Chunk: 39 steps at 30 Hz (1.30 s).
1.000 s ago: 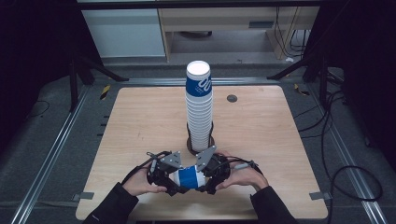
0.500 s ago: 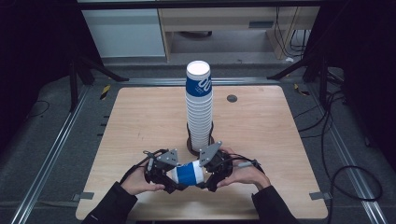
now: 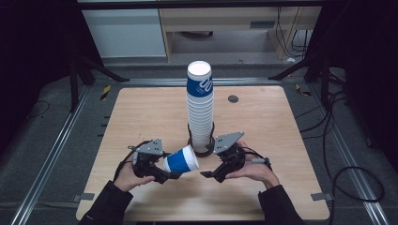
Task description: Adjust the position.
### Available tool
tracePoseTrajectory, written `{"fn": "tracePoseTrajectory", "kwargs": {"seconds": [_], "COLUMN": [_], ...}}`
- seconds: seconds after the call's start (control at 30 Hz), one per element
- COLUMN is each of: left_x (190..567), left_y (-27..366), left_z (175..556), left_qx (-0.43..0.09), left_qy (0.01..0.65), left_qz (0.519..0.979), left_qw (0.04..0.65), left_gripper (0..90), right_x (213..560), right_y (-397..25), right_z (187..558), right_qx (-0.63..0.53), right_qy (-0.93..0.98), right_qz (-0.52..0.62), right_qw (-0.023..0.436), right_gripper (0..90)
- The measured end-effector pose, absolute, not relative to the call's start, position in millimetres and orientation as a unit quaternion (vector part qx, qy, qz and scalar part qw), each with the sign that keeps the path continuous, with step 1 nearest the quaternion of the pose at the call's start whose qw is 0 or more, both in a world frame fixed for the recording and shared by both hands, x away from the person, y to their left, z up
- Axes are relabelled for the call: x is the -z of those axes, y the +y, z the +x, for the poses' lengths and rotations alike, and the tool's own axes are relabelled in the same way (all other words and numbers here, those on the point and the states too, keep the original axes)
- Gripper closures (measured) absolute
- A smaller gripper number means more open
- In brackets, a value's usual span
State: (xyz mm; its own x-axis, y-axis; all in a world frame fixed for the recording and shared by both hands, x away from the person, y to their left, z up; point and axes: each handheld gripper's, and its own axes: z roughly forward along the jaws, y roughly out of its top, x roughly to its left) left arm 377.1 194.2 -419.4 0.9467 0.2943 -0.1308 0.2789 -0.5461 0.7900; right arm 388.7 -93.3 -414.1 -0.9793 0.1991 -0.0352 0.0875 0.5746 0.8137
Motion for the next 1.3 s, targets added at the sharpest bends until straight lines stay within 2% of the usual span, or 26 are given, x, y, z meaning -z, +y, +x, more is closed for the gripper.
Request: {"fn": "tracePoseTrajectory", "kwargs": {"seconds": [0.37, 1.0, 1.3], "left_x": [412.9, 417.9, 417.5], "left_y": [196.7, 175.3, 171.3], "left_z": [373.8, 365.3, 362.8], "left_qx": [0.004, 0.008, 0.009], "left_qy": [0.142, 0.113, 0.108], "left_qz": [0.859, 0.868, 0.869], "left_qw": [0.492, 0.483, 0.483], "left_gripper": [26.8, 26.9, 26.9], "right_x": [407.8, 414.3, 416.9], "right_y": [-97.7, -86.0, -81.9], "right_z": [388.0, 386.0, 384.6], "right_qx": [-0.514, -0.537, -0.544], "right_qy": [0.853, 0.840, 0.836], "right_qz": [0.085, 0.073, 0.066], "right_qw": [0.029, -0.017, -0.036], "right_gripper": [7.8, 8.5, 12.5]}}
